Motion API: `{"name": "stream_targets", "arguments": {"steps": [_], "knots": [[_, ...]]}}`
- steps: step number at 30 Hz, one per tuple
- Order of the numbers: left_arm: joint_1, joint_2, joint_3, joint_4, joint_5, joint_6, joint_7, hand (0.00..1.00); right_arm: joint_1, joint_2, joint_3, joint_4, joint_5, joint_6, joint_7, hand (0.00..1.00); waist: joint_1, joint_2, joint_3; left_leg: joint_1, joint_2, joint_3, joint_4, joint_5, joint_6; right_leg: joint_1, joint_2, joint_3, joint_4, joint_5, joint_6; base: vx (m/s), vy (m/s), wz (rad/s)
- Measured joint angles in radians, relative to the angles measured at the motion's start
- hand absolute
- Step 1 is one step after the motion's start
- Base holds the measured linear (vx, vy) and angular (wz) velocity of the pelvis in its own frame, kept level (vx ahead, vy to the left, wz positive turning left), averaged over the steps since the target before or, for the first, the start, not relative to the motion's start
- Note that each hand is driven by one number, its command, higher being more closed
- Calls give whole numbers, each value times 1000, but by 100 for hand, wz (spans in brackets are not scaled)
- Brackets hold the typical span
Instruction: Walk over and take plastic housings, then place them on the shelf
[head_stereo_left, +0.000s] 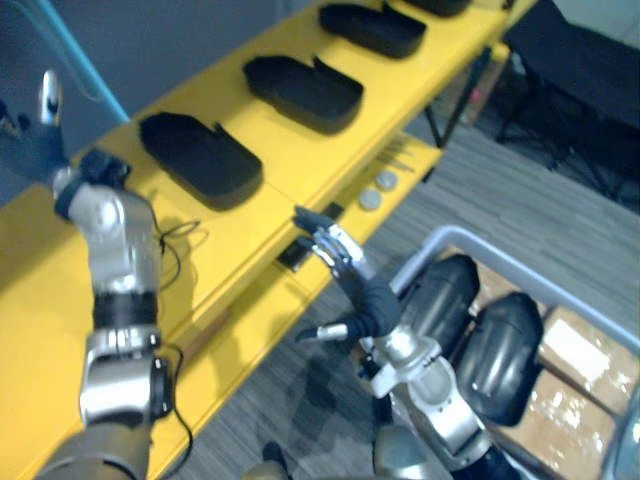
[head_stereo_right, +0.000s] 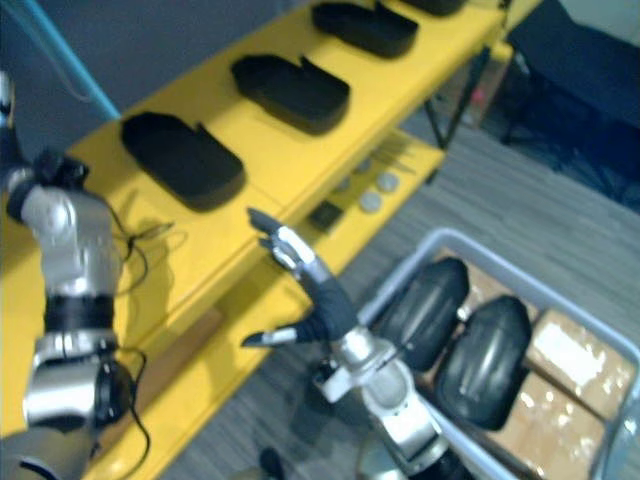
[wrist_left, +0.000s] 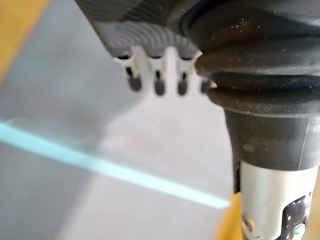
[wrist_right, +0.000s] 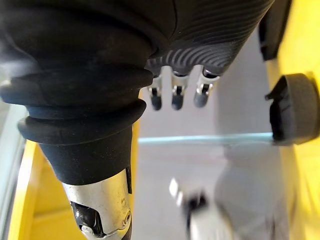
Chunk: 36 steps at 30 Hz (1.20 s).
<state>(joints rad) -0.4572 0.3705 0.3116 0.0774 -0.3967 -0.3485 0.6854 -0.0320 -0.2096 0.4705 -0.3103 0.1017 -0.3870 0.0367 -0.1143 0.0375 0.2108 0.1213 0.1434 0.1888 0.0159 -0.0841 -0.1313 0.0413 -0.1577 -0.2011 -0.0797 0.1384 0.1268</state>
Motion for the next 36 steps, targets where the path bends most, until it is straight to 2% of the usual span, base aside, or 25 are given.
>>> {"name": "stream_targets", "arguments": {"steps": [2, 3, 4, 6, 7, 9, 11, 13, 17, 20, 22, 25, 26, 27, 28, 29, 30, 31, 32, 33, 36], "knots": [[175, -62, 15, -133, 61, 1, -29, 0, 33, -8, -70, 22, 0, 3, -25, 0, 33, 10, -28, 1, 1, -42, -10, 0, 0, 28, -3, -47, 0, -7, 2, -5, 25, 69], [291, -106, 22, -198, 81, 2, -47, 0, 60, -15, -118, 26, 0, 11, -42, 0, 56, 10, -46, -1, -2, -63, -14, 0, -1, 41, -8, -76, 0, -14, 6, -22, 23, 70], [349, -125, 24, -220, 93, 5, -56, 0, 71, -19, -138, 28, -1, 15, -48, 0, 66, 8, -53, -1, -6, -74, -14, 1, -2, 51, -12, -87, 0, -20, 7, -35, 18, 60], [561, -198, 27, -246, 101, 50, -81, 0, 103, -25, -206, 53, -22, 32, -65, 0, 97, -1, -93, -9, -19, -99, -34, 7, -3, 72, -29, -131, 0, -47, 19, -68, -1, 54], [652, -231, 17, -245, 103, 105, -94, 0, 106, -33, -234, 73, -78, 44, -82, 0, 104, -5, -115, -15, -18, -94, -48, 13, 3, 71, -32, -146, 0, -55, 19, -65, -5, 45], [749, -265, -9, -226, 108, 155, -121, 0, 104, -47, -262, 101, -146, 62, -112, 0, 110, -13, -123, -17, -12, -77, -58, 24, -5, 78, -35, -164, 0, -60, 19, -19, 3, 32], [850, -290, -68, -149, 192, 197, -154, 0, 86, -85, -290, 165, -231, 109, -160, 0, 134, -31, -136, -18, -10, -74, -66, 35, -6, 80, -36, -177, 0, -59, 20, -16, 3, 17], [900, -301, -97, -120, 280, 183, -167, 0, 49, -128, -325, 247, -285, 152, -214, 0, 156, -49, -149, -18, -10, -79, -84, 52, -10, 81, -37, -188, 3, -53, 29, 7, 5, 18], [907, -299, -104, -51, 438, 146, -176, 0, -74, -197, -353, 364, -368, 220, -301, 0, 169, -53, -151, -22, -18, -96, -98, 65, -13, 84, -45, -211, 8, -53, 29, 2, 13, 16], [890, -294, -134, 10, 490, 157, -108, 0, -141, -227, -353, 435, -425, 267, -365, 0, 186, -50, -151, -31, -24, -105, -98, 69, -10, 83, -51, -220, 8, -54, 30, -1, 11, 13], [859, -294, -135, 116, 483, 166, -28, 0, -201, -231, -352, 525, -451, 307, -415, 0, 192, -56, -149, -48, -26, -129, -98, 78, -8, 84, -52, -244, 8, -55, 30, -4, -4, 28], [852, -302, -113, 214, 480, 168, 62, 0, -238, -240, -352, 606, -470, 327, -435, 0, 221, -63, -145, -51, -25, -134, -95, 81, -8, 85, -52, -252, 8, -55, 29, 3, -5, 11], [853, -307, -83, 248, 463, 164, 114, 0, -246, -246, -352, 624, -470, 328, -437, 0, 233, -66, -144, -54, -26, -140, -95, 82, -7, 86, -52, -260, 8, -56, 28, 1, -4, 11], [848, -316, -21, 290, 428, 149, 166, 0, -261, -248, -350, 643, -469, 328, -446, 0, 243, -69, -142, -54, -26, -144, -95, 82, -7, 88, -51, -264, 8, -58, 26, -3, -10, 16], [846, -328, 62, 339, 387, 115, 227, 0, -272, -248, -347, 651, -469, 328, -448, 0, 247, -71, -140, -54, -26, -152, -95, 82, -7, 93, -51, -269, 8, -62, 26, -5, -9, 13], [846, -336, 113, 361, 361, 97, 256, 0, -278, -248, -344, 654, -469, 328, -448, 0, 248, -74, -139, -52, -26, -154, -95, 82, -7, 97, -51, -272, 8, -65, 26, -7, -11, 13], [844, -347, 190, 391, 324, 46, 309, 0, -285, -248, -339, 657, -469, 331, -447, 0, 250, -79, -139, -52, -26, -157, -95, 82, -7, 98, -51, -276, 9, -69, 28, -9, -14, 10], [838, -359, 287, 405, 305, -52, 384, 0, -294, -248, -338, 666, -469, 347, -444, 0, 258, -87, -135, -54, -24, -162, -97, 82, -7, 99, -50, -286, 14, -73, 27, -13, -15, 10], [838, -358, 309, 405, 301, -87, 406, 0, -295, -248, -338, 674, -468, 353, -442, 0, 265, -89, -134, -55, -24, -165, -98, 83, -8, 99, -50, -289, 17, -75, 28, -22, -17, 19], [839, -352, 328, 404, 276, -140, 448, 0, -296, -249, -334, 681, -468, 365, -425, 0, 269, -90, -133, -58, -24, -178, -101, 84, -9, 101, -51, -294, 24, -81, 25, -19, -11, 20], [827, -348, 366, 424, 222, -167, 488, 0, -307, -246, -297, 681, -468, 374, -389, 0, 273, -92, -134, -63, -23, -186, -101, 88, -10, 99, -51, -303, 32, -85, 25, -12, -11, 12]]}}
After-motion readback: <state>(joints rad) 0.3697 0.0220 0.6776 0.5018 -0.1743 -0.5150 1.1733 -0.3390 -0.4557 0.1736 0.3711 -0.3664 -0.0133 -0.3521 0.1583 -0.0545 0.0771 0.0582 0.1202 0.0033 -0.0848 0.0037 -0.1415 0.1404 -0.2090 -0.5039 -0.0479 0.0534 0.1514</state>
